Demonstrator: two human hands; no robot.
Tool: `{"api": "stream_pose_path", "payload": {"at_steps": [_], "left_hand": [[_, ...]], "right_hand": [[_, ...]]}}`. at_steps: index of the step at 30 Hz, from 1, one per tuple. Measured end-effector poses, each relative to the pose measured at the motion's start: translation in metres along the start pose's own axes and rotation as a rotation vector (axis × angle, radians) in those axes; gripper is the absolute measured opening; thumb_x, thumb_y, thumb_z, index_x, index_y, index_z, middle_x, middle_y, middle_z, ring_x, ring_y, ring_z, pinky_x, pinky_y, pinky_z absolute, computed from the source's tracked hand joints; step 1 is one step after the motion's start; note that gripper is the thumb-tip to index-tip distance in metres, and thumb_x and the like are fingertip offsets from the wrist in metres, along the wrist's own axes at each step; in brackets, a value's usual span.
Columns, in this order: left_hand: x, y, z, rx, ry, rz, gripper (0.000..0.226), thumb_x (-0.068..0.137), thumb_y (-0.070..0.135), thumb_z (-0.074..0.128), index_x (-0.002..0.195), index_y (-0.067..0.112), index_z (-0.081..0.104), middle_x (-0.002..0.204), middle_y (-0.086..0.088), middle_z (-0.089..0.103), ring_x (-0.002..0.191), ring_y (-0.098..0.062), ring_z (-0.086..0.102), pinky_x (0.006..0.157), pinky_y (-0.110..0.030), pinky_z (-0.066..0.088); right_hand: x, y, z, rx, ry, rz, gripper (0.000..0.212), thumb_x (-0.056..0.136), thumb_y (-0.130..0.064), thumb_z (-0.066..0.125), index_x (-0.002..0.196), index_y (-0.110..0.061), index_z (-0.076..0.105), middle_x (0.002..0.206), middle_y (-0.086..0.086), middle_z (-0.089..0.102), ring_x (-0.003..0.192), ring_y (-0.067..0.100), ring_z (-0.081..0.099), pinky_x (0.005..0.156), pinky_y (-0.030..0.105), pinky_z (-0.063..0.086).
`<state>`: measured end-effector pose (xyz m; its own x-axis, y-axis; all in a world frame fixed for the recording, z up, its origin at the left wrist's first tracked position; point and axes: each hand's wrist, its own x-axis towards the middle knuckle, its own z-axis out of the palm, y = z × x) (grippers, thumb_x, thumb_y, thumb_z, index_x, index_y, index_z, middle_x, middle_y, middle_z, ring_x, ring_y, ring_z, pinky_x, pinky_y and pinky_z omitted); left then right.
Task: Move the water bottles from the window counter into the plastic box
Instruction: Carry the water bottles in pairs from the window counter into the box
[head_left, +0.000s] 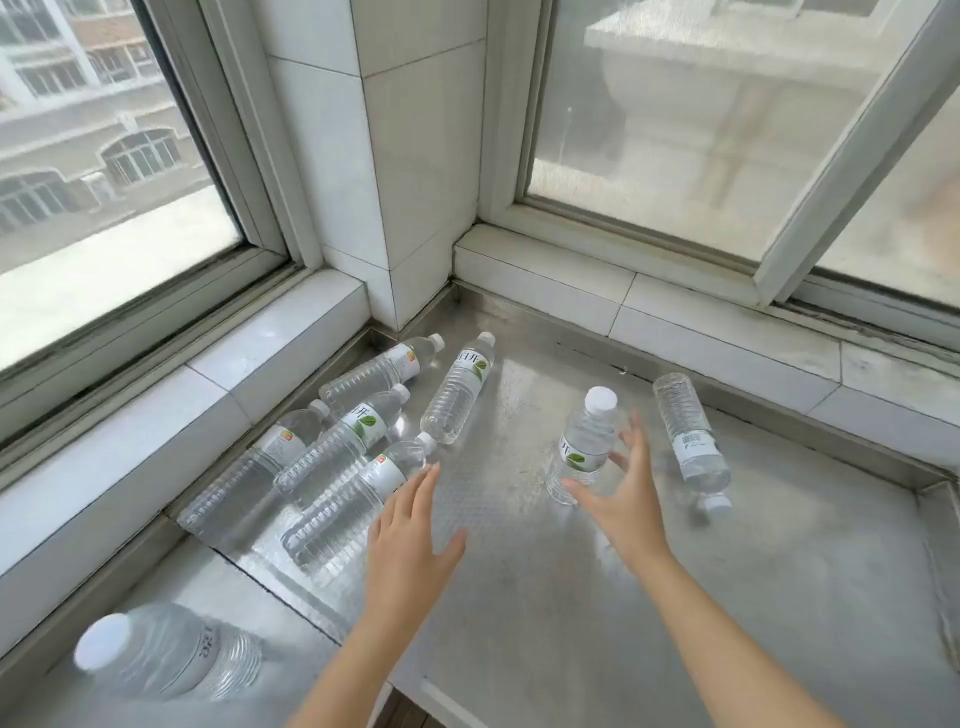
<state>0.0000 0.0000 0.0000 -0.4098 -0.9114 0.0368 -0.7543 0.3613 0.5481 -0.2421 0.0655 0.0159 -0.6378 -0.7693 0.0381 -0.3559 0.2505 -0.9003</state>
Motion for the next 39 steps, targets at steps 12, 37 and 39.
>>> {"api": "stream_pose_path", "payload": {"at_steps": [12, 37, 39], "left_hand": [[0.021, -0.036, 0.018, 0.079, 0.025, -0.182, 0.080, 0.086, 0.035, 0.069, 0.154, 0.024, 0.028, 0.157, 0.005, 0.034, 0.144, -0.019, 0.032, 0.115, -0.040, 0.024], [0.066, -0.083, -0.019, 0.270, -0.199, -0.358, 0.083, 0.074, 0.046, 0.076, 0.145, 0.026, 0.038, 0.124, -0.001, 0.062, 0.101, -0.020, 0.063, 0.061, -0.026, 0.041], [0.060, -0.080, -0.022, 0.103, -0.159, -0.436, 0.080, 0.070, 0.044, 0.078, 0.140, 0.027, 0.043, 0.105, 0.003, 0.066, 0.086, -0.017, 0.064, 0.057, -0.025, 0.040]], "right_hand": [[0.024, 0.010, 0.044, 0.095, 0.219, 0.029, 0.082, 0.063, -0.020, 0.088, 0.129, -0.029, 0.040, 0.120, -0.016, 0.046, 0.104, 0.003, 0.052, 0.086, 0.023, 0.041], [0.014, -0.020, 0.008, 0.534, -0.253, 0.102, 0.068, 0.055, -0.003, 0.081, 0.116, -0.021, 0.057, 0.108, 0.004, 0.067, 0.096, 0.016, 0.065, 0.081, 0.036, 0.053], [0.009, -0.023, 0.009, 0.546, -0.271, 0.105, 0.069, 0.056, -0.004, 0.081, 0.120, -0.017, 0.057, 0.109, 0.009, 0.067, 0.097, 0.020, 0.064, 0.084, 0.039, 0.052]]}}
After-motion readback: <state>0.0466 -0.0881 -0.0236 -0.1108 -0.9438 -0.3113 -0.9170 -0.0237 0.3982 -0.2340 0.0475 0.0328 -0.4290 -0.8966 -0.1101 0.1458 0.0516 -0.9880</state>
